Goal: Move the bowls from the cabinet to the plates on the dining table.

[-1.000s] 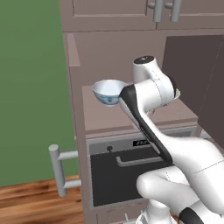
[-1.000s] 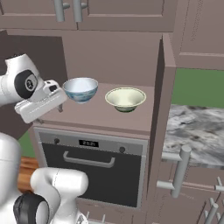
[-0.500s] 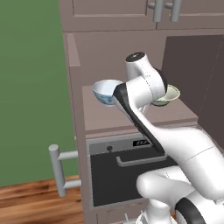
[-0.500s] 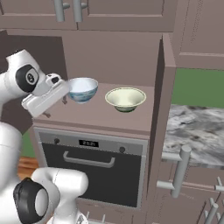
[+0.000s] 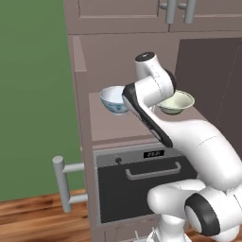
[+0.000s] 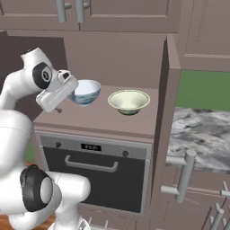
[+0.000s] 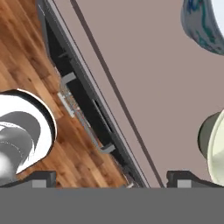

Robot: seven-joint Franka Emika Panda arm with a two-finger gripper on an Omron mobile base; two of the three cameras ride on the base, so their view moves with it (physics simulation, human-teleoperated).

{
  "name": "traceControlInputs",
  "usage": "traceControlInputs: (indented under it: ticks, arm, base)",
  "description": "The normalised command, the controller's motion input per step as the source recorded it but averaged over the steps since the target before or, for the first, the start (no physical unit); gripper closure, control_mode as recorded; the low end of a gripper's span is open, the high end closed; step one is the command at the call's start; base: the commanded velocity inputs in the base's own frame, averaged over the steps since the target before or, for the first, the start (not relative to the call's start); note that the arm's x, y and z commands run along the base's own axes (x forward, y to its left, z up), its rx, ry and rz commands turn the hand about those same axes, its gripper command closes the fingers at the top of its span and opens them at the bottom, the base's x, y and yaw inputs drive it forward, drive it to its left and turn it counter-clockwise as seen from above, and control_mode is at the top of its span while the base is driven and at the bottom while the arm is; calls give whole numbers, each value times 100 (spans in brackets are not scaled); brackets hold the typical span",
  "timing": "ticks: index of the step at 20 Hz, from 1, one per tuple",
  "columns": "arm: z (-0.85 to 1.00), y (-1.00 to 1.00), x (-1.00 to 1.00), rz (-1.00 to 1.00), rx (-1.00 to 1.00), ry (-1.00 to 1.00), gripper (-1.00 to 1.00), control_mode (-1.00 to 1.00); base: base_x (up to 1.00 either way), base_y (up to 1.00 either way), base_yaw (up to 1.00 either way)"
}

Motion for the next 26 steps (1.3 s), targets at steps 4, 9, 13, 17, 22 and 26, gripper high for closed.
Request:
traceControlInputs:
  ticks: [4,9,13,17,22,26]
  arm:
    - [-1,0,58,10,-7,0,-100,-100]
    - [-11,0,51,10,-10,0,-100,-100]
    - [-22,0,46,10,-11,0,-100,-100]
    - [-28,2,33,12,-7,0,-100,-100]
    - [-12,2,35,12,-4,0,-100,-100]
    - [0,4,35,12,-1,0,-100,-100]
  base:
    - [0,0,0]
    - [0,0,0]
    - [0,0,0]
    - [0,0,0]
    - [0,0,0]
    - [0,0,0]
